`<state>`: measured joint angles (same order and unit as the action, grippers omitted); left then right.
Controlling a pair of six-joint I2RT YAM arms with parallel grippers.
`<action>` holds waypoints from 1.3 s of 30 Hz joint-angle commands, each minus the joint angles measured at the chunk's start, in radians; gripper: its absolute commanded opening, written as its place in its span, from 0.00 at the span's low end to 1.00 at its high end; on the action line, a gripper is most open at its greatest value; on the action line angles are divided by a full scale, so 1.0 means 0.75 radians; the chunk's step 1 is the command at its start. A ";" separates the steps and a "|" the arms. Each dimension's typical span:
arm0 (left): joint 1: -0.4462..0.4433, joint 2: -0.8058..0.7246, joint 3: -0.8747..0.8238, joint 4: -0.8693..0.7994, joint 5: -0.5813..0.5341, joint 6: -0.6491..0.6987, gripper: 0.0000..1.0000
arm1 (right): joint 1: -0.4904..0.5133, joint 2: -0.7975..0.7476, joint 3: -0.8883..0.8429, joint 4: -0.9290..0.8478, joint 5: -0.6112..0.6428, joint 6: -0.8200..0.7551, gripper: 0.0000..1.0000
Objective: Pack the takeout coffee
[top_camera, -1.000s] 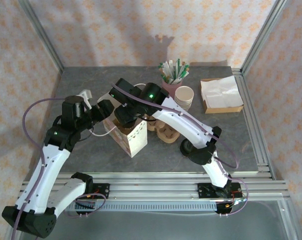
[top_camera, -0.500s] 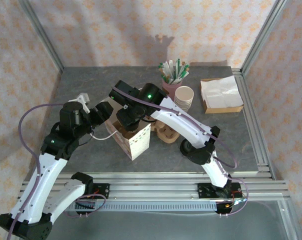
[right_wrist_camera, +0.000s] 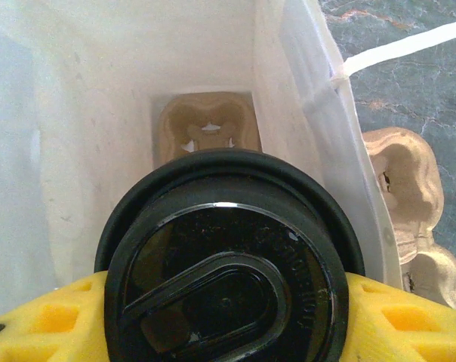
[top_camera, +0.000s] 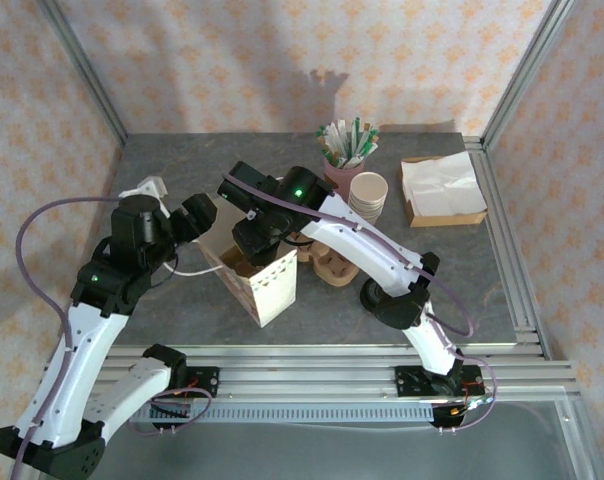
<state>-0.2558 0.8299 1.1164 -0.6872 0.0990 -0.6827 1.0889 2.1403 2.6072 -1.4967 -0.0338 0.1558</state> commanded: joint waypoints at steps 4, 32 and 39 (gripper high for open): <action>-0.001 0.042 0.124 -0.072 -0.140 0.106 0.81 | 0.029 0.056 0.044 -0.072 0.004 0.009 0.55; 0.124 0.010 -0.065 0.016 0.015 -0.153 0.99 | 0.072 0.112 0.044 -0.019 -0.053 0.042 0.52; 0.259 0.006 -0.060 0.111 0.097 -0.198 1.00 | 0.078 0.122 0.035 -0.019 -0.061 0.046 0.52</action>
<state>-0.0692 0.8452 1.0420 -0.6647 0.1543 -0.8188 1.1366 2.2162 2.6137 -1.5028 -0.0799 0.1677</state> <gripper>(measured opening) 0.995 0.607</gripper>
